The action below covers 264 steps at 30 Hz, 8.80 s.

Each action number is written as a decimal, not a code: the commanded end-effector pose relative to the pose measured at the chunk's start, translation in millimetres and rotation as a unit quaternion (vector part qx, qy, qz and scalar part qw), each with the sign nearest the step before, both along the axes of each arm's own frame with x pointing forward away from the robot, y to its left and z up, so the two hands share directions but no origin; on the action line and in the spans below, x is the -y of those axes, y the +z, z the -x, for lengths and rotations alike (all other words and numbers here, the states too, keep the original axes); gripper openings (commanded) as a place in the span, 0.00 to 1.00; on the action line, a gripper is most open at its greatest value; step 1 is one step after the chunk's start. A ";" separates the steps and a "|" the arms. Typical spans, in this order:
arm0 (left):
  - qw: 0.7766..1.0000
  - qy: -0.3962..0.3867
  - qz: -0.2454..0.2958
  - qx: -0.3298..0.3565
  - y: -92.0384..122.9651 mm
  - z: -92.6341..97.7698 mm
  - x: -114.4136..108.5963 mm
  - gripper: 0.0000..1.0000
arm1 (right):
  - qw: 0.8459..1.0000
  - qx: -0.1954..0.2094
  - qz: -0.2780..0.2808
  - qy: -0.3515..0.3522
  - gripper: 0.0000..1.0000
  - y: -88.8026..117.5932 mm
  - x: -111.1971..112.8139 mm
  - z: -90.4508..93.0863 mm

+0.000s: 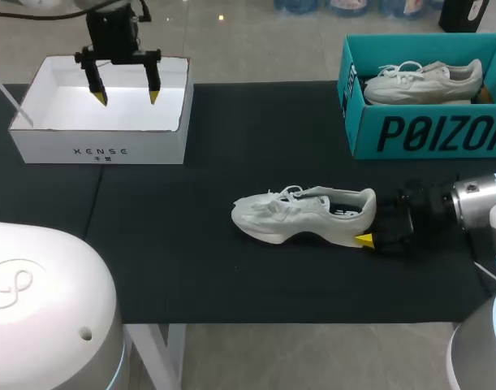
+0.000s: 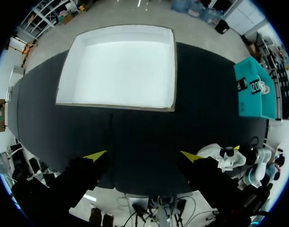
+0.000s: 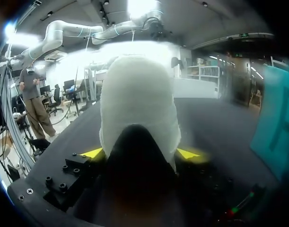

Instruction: Take the shoe out of the shoebox, open the shoe tongue, remove and reinsert the insole, then place the shoe into the shoebox

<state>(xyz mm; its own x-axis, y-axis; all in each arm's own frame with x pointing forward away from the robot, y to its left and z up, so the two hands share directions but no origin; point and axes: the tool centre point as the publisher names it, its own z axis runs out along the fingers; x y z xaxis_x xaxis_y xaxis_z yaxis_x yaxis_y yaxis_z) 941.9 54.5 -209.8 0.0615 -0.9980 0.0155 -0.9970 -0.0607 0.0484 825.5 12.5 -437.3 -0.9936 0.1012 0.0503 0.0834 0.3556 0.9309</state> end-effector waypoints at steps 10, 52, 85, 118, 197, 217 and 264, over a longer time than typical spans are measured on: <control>0.998 -0.058 -0.002 0.007 -20.9 72.3 103.3 1.00 | 1.000 -0.001 0.001 0.000 0.00 -6.9 -4.0 -2.2; 0.969 -0.239 -0.052 0.013 -89.6 106.9 336.5 1.00 | 1.000 -0.001 0.001 0.000 0.00 -6.9 -4.0 -2.2; 0.983 -0.159 -0.087 0.015 -147.1 122.9 342.3 1.00 | 1.000 -0.001 0.001 0.000 0.00 -6.9 -4.0 -2.2; 0.984 -0.133 -0.111 0.043 -136.0 118.1 315.4 0.00 | 1.000 -0.001 0.001 0.000 0.00 -6.9 -4.0 -2.2; 0.988 -0.134 0.063 0.044 -84.5 106.1 258.4 1.00 | 1.000 -0.001 0.001 0.000 0.00 -6.9 -4.0 -2.2; 0.938 -0.335 0.041 0.075 -57.5 86.4 255.7 1.00 | 1.000 -0.001 0.001 0.000 0.00 -6.9 -4.0 -2.2; 0.485 -0.869 0.036 0.093 -33.0 111.0 239.4 0.04 | 1.000 -0.001 0.001 0.000 0.00 -6.9 -4.0 -2.2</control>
